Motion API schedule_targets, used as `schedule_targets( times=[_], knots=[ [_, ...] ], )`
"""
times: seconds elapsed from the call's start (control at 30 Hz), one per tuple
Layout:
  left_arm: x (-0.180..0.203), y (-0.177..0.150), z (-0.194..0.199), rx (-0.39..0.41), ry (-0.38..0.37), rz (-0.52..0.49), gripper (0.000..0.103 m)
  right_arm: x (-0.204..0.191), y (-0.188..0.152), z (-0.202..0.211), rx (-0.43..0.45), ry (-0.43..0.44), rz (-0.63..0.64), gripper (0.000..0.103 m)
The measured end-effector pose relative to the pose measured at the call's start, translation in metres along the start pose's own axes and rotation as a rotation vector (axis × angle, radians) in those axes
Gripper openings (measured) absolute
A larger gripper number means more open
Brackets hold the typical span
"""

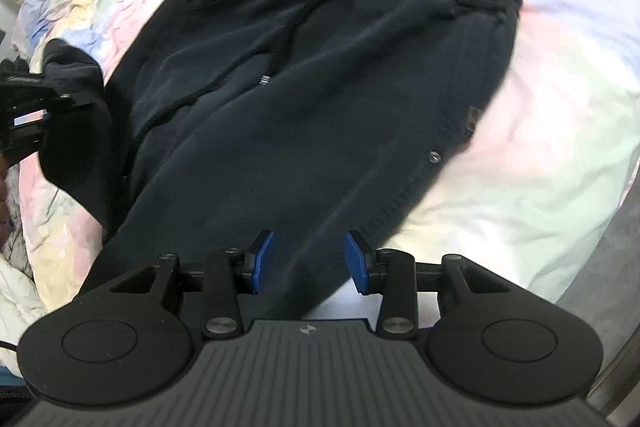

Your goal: Fold clothes

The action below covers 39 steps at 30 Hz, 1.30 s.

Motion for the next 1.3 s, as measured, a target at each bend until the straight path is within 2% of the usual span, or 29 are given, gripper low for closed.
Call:
schedule_targets(
  times=[0.1, 0.23, 0.27, 0.37, 0.43, 0.53, 0.67, 0.73, 0.77, 0.87, 0.97, 1.07, 1.17, 1.2, 1.23, 1.27, 1.3],
  knots=[
    [0.010, -0.019, -0.031, -0.049, 0.023, -0.063, 0.010, 0.017, -0.004, -0.008, -0.009, 0.001, -0.036, 0.042],
    [0.030, -0.038, -0.058, -0.070, 0.028, -0.206, 0.016, 0.028, -0.007, -0.018, -0.026, 0.018, -0.036, 0.042],
    [0.030, -0.039, -0.059, -0.073, 0.023, -0.203, 0.017, 0.029, -0.007, -0.020, -0.030, 0.021, -0.033, 0.042],
    [0.028, -0.039, -0.054, -0.071, -0.013, -0.181, 0.032, 0.032, -0.007, -0.025, -0.040, 0.029, -0.026, 0.042],
    [0.026, -0.037, -0.045, -0.061, -0.054, -0.156, 0.050, 0.030, -0.004, -0.028, -0.043, 0.031, -0.013, 0.042],
    [0.018, -0.034, -0.029, -0.041, -0.101, -0.124, 0.060, 0.025, 0.001, -0.033, -0.049, 0.033, 0.011, 0.042],
    [-0.018, -0.018, -0.003, 0.027, -0.116, -0.041, 0.067, 0.019, 0.006, -0.037, -0.055, 0.031, 0.033, 0.042],
    [-0.048, -0.011, 0.010, 0.068, -0.088, -0.007, 0.083, 0.016, 0.006, -0.037, -0.058, 0.028, 0.045, 0.042],
    [-0.062, -0.007, 0.014, 0.088, -0.064, -0.002, 0.084, 0.015, 0.006, -0.036, -0.061, 0.026, 0.050, 0.042],
    [-0.112, -0.001, 0.020, 0.117, 0.006, 0.044, 0.084, 0.012, 0.004, -0.036, -0.072, 0.018, 0.052, 0.042],
    [-0.156, -0.003, 0.013, 0.099, 0.082, 0.075, 0.084, 0.010, 0.001, -0.036, -0.087, 0.013, 0.049, 0.042],
    [-0.181, -0.009, -0.006, 0.032, 0.061, 0.135, 0.084, 0.006, -0.001, -0.034, -0.100, 0.012, 0.061, 0.042],
    [-0.191, -0.017, -0.020, -0.012, -0.027, 0.222, 0.078, 0.001, -0.001, -0.030, -0.104, 0.009, 0.076, 0.042],
    [-0.189, -0.019, -0.025, -0.012, -0.054, 0.240, 0.072, -0.001, -0.001, -0.029, -0.105, 0.007, 0.081, 0.042],
    [-0.186, -0.022, -0.029, -0.017, -0.072, 0.251, 0.056, -0.002, 0.000, -0.027, -0.105, 0.006, 0.084, 0.042],
    [-0.185, -0.024, -0.031, -0.025, -0.071, 0.256, 0.048, -0.002, 0.000, -0.026, -0.105, 0.005, 0.084, 0.042],
    [-0.184, -0.024, -0.032, -0.031, -0.067, 0.251, 0.033, -0.003, 0.001, -0.025, -0.104, 0.002, 0.083, 0.042]
  ],
)
Point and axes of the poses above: each gripper's, at about its wrist camera, not at the fingertips, and z roughly against the way its jaws point, x to its right, y to its top, the point moved 4 cm from there along -z, roughly the way its jaws point, and after that the axes turned 12 degrees about x, right-handed, at the moved point
